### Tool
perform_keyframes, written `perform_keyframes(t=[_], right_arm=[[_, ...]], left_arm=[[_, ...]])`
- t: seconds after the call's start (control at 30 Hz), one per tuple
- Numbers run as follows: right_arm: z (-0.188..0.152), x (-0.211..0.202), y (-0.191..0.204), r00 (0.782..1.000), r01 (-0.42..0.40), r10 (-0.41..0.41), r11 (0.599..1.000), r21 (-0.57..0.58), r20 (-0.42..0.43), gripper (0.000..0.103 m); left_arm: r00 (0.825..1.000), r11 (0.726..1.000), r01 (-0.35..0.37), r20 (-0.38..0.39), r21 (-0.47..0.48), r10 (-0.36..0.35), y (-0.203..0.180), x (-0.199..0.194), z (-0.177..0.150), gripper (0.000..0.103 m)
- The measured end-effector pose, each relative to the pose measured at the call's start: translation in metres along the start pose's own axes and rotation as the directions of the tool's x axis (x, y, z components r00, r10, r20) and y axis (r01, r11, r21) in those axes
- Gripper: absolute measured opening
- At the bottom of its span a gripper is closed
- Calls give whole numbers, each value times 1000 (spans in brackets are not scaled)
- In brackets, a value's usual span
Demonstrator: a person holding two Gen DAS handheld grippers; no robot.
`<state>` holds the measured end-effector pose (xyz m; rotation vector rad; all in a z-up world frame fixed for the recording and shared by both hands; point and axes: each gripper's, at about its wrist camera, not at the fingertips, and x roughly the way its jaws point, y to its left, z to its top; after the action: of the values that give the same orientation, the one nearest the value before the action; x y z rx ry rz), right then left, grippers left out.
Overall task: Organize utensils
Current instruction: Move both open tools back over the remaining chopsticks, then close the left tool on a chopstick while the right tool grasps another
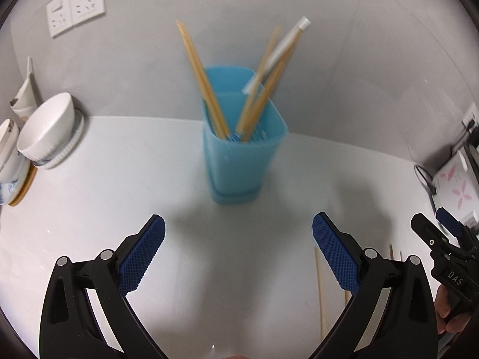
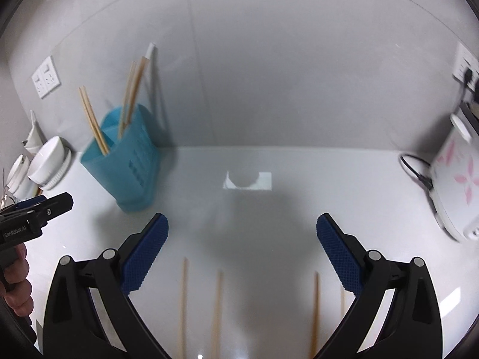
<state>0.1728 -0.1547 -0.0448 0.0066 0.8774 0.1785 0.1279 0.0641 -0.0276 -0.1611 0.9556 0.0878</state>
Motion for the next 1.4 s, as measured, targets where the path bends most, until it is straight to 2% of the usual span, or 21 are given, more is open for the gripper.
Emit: perform_keyframes(t=[0.27,0.57,0.8,1.0,1.33,1.4], right_arm=[[-33,-3,-32,996,33,-31,999,24,-87,95],[-66,1,-56,980,72,-63,997,40,-191,95],[-93,4,-62,956,87,-70,995,46,-283,86],[-113,8,-59,928,94,-79,995,22,-364,76],[-123,16,-60,894,112,-87,993,30,-439,57],[-124,18,-59,891,113,-90,993,27,-446,53]], left_arm=[[996,999,37,-83,30,-35,-35,18,-34,97],[983,997,53,-178,56,-42,-61,32,-76,97],[968,996,43,-250,76,-23,-72,42,-106,97],[956,995,33,-294,91,-5,-79,50,-126,97],[939,993,4,-341,116,36,-82,58,-136,96],[934,993,-4,-353,117,46,-83,63,-136,91]])
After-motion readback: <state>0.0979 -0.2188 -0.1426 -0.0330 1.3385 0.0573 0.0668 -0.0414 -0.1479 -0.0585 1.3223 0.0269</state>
